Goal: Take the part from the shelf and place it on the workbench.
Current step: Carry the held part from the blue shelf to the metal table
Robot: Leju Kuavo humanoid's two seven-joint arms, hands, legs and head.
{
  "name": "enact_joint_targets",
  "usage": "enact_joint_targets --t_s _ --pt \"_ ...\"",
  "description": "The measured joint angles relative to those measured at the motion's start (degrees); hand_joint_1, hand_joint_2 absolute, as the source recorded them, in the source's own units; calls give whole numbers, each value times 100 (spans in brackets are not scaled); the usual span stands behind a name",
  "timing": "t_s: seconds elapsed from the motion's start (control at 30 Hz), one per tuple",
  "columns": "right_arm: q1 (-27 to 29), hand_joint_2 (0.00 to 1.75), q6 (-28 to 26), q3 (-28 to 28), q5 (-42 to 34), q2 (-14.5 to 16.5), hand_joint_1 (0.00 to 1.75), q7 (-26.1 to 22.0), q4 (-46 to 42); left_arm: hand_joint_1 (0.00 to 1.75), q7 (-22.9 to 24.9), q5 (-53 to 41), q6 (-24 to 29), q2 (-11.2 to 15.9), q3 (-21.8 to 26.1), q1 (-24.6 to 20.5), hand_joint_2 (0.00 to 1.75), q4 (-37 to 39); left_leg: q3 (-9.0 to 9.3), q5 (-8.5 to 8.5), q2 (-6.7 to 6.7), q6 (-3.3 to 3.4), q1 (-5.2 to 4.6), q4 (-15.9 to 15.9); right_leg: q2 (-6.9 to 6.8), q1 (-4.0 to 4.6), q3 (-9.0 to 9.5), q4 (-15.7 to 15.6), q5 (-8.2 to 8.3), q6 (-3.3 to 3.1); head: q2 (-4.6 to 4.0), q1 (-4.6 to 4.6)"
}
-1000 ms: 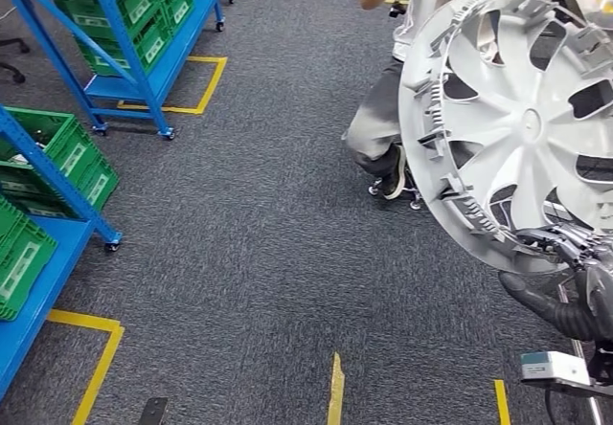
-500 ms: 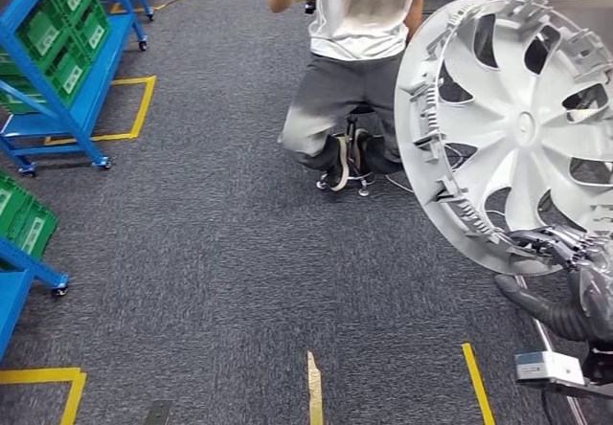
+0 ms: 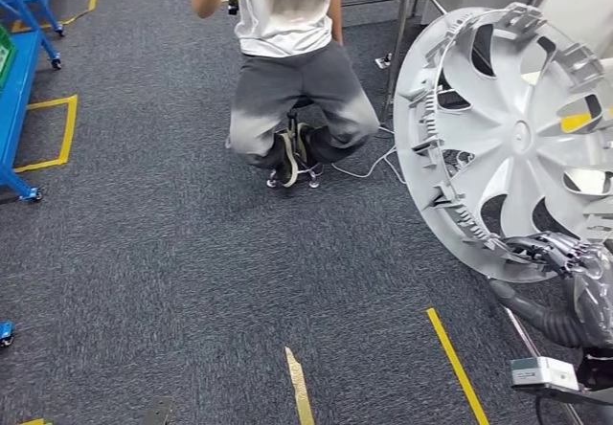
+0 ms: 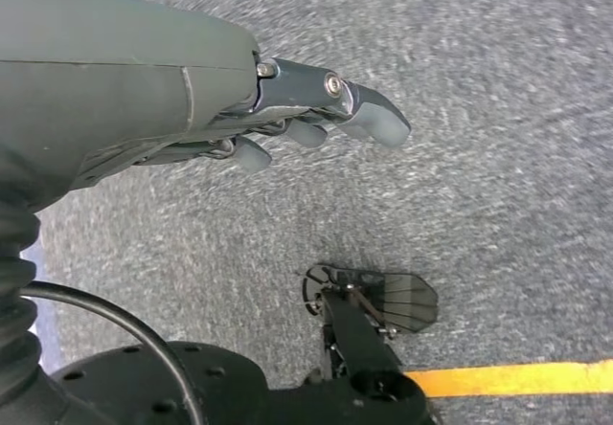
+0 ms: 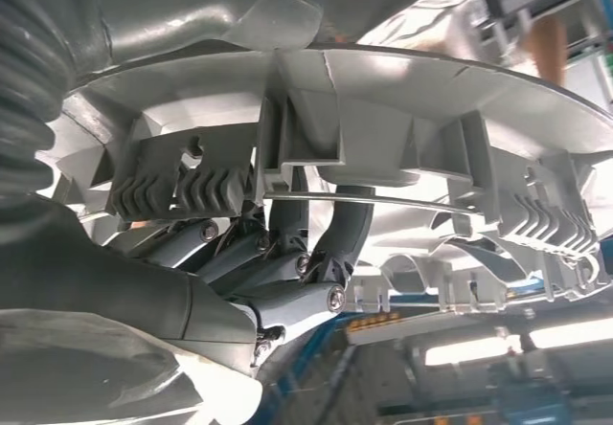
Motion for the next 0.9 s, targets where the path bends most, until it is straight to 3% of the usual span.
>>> enact_joint_targets --t_s 0.07,0.1,0.17,0.2,0.27,0.33,0.4,0.43,0.47,0.5,0.53,0.57,0.6,0.63,0.67,0.7,0.77,0.83,0.9 --pt "-14 175 1 24 -1 7 175 0 9 0 5 1 24 1 4 -12 175 0 21 -34 113 -58 -34 17 -224 23 375 -615 150 -56 0 -7" --pt "-23 175 -2 42 -3 13 175 1 14 0 14 0 39 1 8 -17 175 0 33 -46 163 -88 -51 24 -280 40 431 -706 144 -99 0 -9" --pt "-36 175 -8 68 -5 22 175 2 24 0 37 -14 68 -3 22 -22 175 0 55 -64 264 -143 -51 25 -157 56 419 -690 160 -191 0 -16" --pt "-38 175 -13 75 -7 24 175 3 26 0 58 -28 79 -4 29 -27 175 0 59 -99 225 -176 -36 47 -93 53 411 -696 171 -227 0 -18" --pt "-62 175 -19 85 -6 27 175 7 32 0 87 -50 89 -4 39 -31 175 0 -51 -330 -49 -222 -3 351 38 40 408 -714 195 -302 0 -29" --pt "-84 175 -22 109 -6 38 175 9 40 0 101 -54 84 -1 45 -19 175 0 -372 -711 -327 -223 7 1085 173 50 402 -716 204 -349 0 -41" --pt "-77 175 -26 140 -4 49 175 5 44 0 103 -61 61 1 49 2 175 0 -663 -886 -387 -194 1 1682 345 76 398 -715 210 -369 0 -44" --pt "-63 175 -29 151 -4 51 175 4 45 0 103 -70 45 2 50 10 175 0 -687 -803 -400 -167 -5 1693 440 88 400 -714 212 -373 0 -43" --pt "-42 175 -33 156 -6 52 175 4 44 0 102 -86 32 3 50 13 175 0 -609 -616 -432 -132 -13 1476 532 97 406 -713 215 -373 0 -43" --pt "-15 175 -37 157 -7 52 175 4 44 0 102 -102 21 8 50 15 175 0 -456 -368 -531 -90 -24 1096 617 98 410 -712 218 -371 0 -43" --pt "10 175 -44 157 -9 52 175 5 43 0 101 -113 14 18 51 15 175 1 -299 -170 -714 -43 -27 707 695 98 406 -707 224 -361 0 -39" --pt "30 175 -50 159 -10 54 175 5 43 0 101 -123 10 29 51 16 175 1 -175 -43 -877 -14 -29 383 772 88 386 -700 235 -342 0 -39" --pt "44 175 -60 162 -11 55 175 5 42 0 101 -127 8 39 52 16 175 2 -105 12 -1002 2 -34 188 849 68 354 -697 252 -313 0 -44" --pt "57 175 -69 161 -13 56 175 5 42 0 101 -130 7 44 52 15 175 2 -87 1 -1045 7 -39 120 928 47 320 -699 275 -275 0 -49" --pt "73 175 -75 156 -14 57 175 5 40 0 101 -133 7 45 52 13 175 2 -75 6 -978 5 -50 77 1013 27 291 -715 301 -231 0 -58" --pt "98 175 -81 145 -15 56 175 5 39 0 101 -134 7 45 52 7 175 2 -57 30 -894 11 -47 37 1014 17 258 -715 309 -202 0 -60" --pt "124 175 -84 125 -15 55 175 5 36 0 99 -138 4 47 54 -2 175 2 -8 85 -710 45 -30 -72 716 36 118 -505 166 -154 0 -40" --pt "133 175 -85 121 -21 55 175 1 34 0 98 -146 -2 46 55 2 175 2 11 102 -529 70 -29 -116 325 41 -183 119 -178 -101 0 -21" --pt "193 175 -90 113 -48 55 175 -10 27 0 98 -167 -7 45 55 12 175 2 8 88 -346 68 -33 -113 224 11 -453 729 -412 -37 0 -19"
